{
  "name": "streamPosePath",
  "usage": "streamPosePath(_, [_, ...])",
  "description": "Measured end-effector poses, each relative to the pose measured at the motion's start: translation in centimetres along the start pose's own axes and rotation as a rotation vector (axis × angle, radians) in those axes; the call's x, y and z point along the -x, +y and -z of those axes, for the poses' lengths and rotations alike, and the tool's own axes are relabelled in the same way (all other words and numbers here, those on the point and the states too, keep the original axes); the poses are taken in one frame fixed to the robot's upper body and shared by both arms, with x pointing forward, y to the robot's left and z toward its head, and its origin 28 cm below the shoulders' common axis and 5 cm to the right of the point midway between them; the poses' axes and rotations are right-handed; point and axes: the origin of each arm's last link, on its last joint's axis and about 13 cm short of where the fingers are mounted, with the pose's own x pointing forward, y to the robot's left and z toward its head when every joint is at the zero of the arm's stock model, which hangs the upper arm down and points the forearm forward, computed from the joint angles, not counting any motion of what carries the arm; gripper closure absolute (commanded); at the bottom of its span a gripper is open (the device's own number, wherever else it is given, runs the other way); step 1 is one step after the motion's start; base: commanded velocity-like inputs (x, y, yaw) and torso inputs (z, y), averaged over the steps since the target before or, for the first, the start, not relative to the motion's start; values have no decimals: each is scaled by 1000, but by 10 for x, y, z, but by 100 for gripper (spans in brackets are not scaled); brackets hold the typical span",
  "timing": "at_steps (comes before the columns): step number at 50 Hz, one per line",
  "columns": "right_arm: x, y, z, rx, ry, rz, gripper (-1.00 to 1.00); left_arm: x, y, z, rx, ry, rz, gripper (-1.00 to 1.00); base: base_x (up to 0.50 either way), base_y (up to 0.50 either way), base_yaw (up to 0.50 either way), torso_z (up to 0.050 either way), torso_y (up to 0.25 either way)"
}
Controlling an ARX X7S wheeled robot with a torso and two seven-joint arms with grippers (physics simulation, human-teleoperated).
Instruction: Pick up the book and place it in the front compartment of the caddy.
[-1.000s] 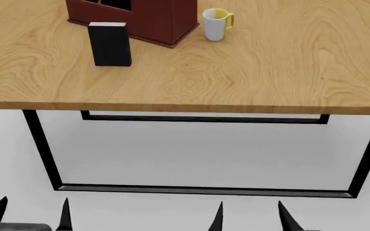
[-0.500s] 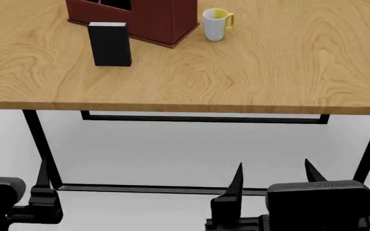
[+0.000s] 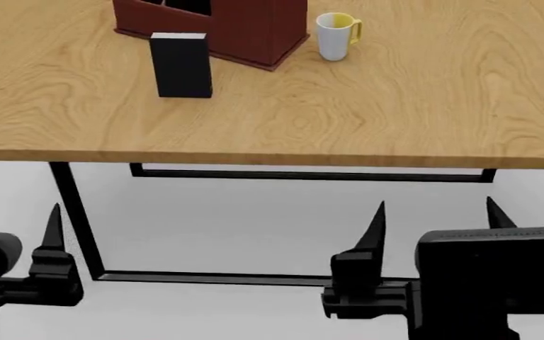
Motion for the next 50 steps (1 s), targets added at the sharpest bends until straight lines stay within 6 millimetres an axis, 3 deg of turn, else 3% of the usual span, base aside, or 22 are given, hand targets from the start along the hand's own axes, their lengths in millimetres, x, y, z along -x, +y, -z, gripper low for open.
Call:
streamPosePath(29, [2,2,-1,-5,-7,-7,-100,2,1,0,2,-1,-2,-100,0,500,0,0,0])
streamPosePath(41, [3,5,-1,-10,-6,-22,-100,2,1,0,1,-2,-5,-100,14,-4,-1,0,0])
streamPosePath(50, [3,5,-1,-20,-5,-31,-100,3,0,0,3,-3,-1,-100,478,0,0,0,0])
